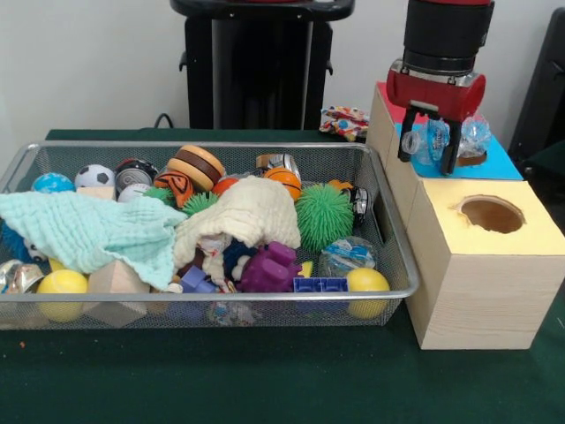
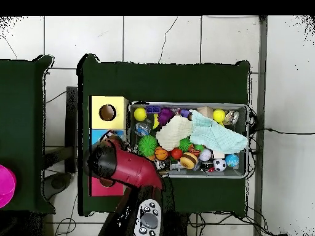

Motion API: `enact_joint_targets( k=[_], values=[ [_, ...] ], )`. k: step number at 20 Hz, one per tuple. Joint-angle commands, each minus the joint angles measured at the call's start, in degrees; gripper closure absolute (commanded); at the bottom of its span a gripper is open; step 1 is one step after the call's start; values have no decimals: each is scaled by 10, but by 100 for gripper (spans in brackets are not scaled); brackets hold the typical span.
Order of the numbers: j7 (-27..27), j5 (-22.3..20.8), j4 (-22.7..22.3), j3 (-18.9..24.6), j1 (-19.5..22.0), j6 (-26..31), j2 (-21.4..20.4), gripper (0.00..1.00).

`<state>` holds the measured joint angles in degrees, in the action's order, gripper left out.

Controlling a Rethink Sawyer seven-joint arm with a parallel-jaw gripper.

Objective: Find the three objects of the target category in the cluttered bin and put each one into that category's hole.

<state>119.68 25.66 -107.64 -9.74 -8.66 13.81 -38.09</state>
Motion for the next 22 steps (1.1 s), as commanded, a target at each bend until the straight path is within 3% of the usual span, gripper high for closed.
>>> enact_joint_targets(
  k=[1, 4, 6, 10, 22],
  values=[
    [66, -51, -3, 7, -92, 55, 12, 0],
    [84, -66, 41, -99, -171, 70, 34, 0],
    [94, -69, 59, -148, -210, 77, 48, 0],
    [100, -68, 71, -203, -255, 73, 65, 0],
    [74, -69, 91, -210, -233, 61, 78, 0]
  ],
)
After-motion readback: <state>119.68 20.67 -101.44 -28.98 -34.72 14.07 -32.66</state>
